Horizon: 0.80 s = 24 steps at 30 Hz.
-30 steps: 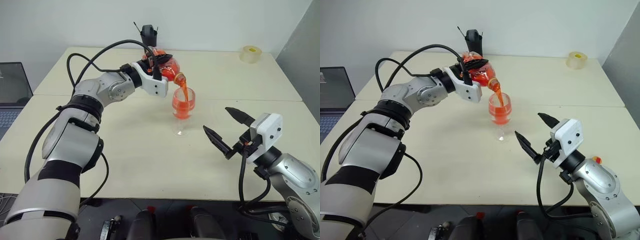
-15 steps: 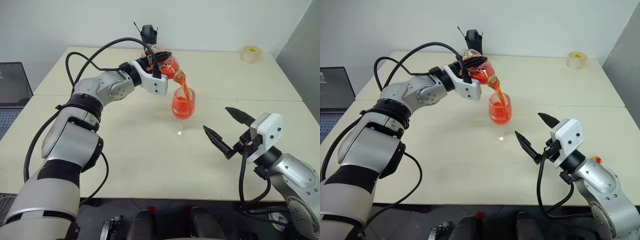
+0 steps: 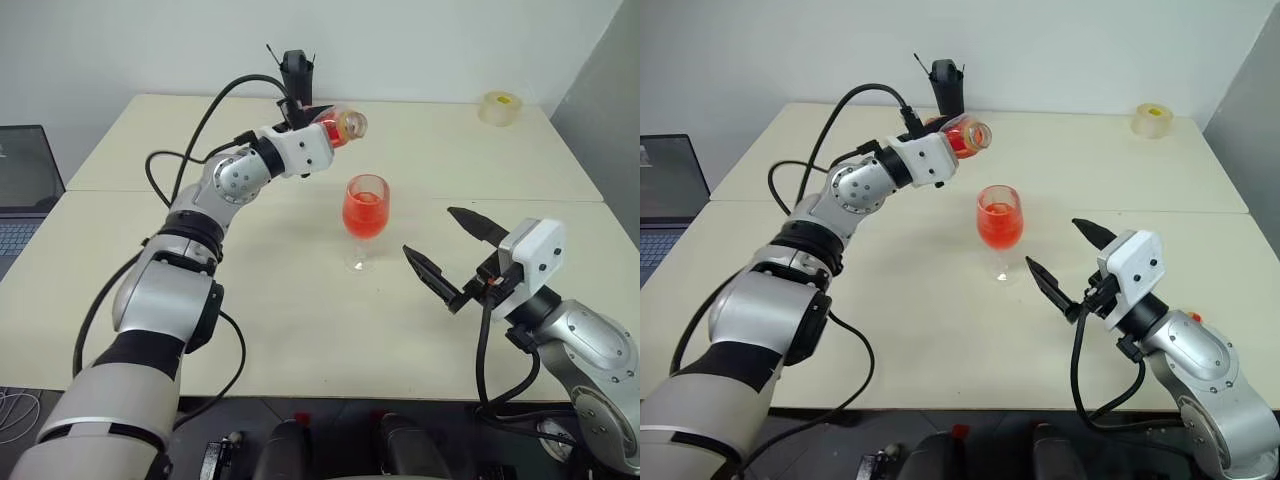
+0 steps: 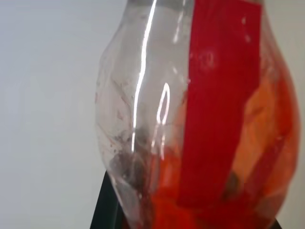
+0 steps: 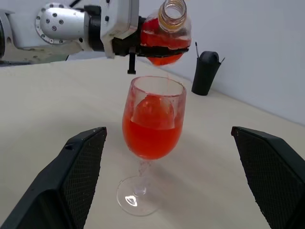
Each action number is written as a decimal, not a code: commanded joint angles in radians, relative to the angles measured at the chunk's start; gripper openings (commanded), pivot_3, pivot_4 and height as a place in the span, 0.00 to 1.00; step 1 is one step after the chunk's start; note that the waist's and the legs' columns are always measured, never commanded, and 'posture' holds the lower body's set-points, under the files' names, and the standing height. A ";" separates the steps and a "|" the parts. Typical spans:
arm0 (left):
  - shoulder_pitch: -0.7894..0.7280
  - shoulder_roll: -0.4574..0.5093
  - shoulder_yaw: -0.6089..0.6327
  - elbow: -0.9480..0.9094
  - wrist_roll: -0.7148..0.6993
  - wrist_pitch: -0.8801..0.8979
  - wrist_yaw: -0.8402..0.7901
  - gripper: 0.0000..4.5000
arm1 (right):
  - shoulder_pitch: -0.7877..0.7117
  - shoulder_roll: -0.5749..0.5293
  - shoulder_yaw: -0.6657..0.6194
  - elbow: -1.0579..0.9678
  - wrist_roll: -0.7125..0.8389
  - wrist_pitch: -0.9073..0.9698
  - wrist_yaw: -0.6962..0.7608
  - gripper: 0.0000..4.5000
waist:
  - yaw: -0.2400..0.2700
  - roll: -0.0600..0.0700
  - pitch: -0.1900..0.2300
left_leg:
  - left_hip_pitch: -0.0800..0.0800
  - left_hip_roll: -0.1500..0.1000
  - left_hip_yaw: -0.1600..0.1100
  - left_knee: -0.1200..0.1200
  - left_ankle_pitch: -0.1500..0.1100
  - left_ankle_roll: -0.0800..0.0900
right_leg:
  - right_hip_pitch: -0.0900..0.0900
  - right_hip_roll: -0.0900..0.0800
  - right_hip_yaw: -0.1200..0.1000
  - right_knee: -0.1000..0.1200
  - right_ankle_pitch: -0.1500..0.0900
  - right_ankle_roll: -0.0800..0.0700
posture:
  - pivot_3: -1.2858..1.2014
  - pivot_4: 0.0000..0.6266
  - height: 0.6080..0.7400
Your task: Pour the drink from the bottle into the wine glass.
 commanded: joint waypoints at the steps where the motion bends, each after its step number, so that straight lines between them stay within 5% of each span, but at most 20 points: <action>1: 0.047 -0.017 0.138 -0.076 -0.202 0.119 -0.144 0.20 | -0.103 -0.009 -0.042 -0.031 0.088 0.079 -0.038 1.00 | -0.003 0.000 0.000 | 0.000 0.000 0.000 0.000 0.000 0.000 | 0.000 0.000 0.000 0.000 0.000 0.000 | 0.52 0.24 1.00; 10: 0.344 -0.040 0.324 -0.406 -0.428 0.559 -0.144 0.20 | -0.628 -0.011 -0.047 0.150 0.415 0.538 -0.206 1.00 | -0.024 0.001 -0.001 | 0.001 0.004 -0.003 0.000 0.000 0.000 | 0.000 -0.004 -0.001 0.003 0.000 0.000 | 0.52 0.24 1.00; 22: 0.550 -0.093 0.424 -0.645 -0.491 0.811 0.064 0.20 | -0.836 0.022 0.121 0.306 0.415 0.700 -0.201 1.00 | -0.020 0.000 -0.002 | -0.001 0.004 -0.007 0.002 0.000 0.000 | -0.001 -0.006 -0.003 0.002 0.000 0.000 | 0.52 0.24 1.00; 24: 0.568 -0.095 0.423 -0.663 -0.486 0.815 0.077 0.42 | -0.844 0.020 0.133 0.325 0.402 0.707 -0.196 1.00 | -0.020 0.000 -0.002 | -0.001 0.004 -0.007 0.001 0.000 0.001 | -0.001 -0.006 -0.003 0.002 0.000 0.000 | 0.52 0.24 1.00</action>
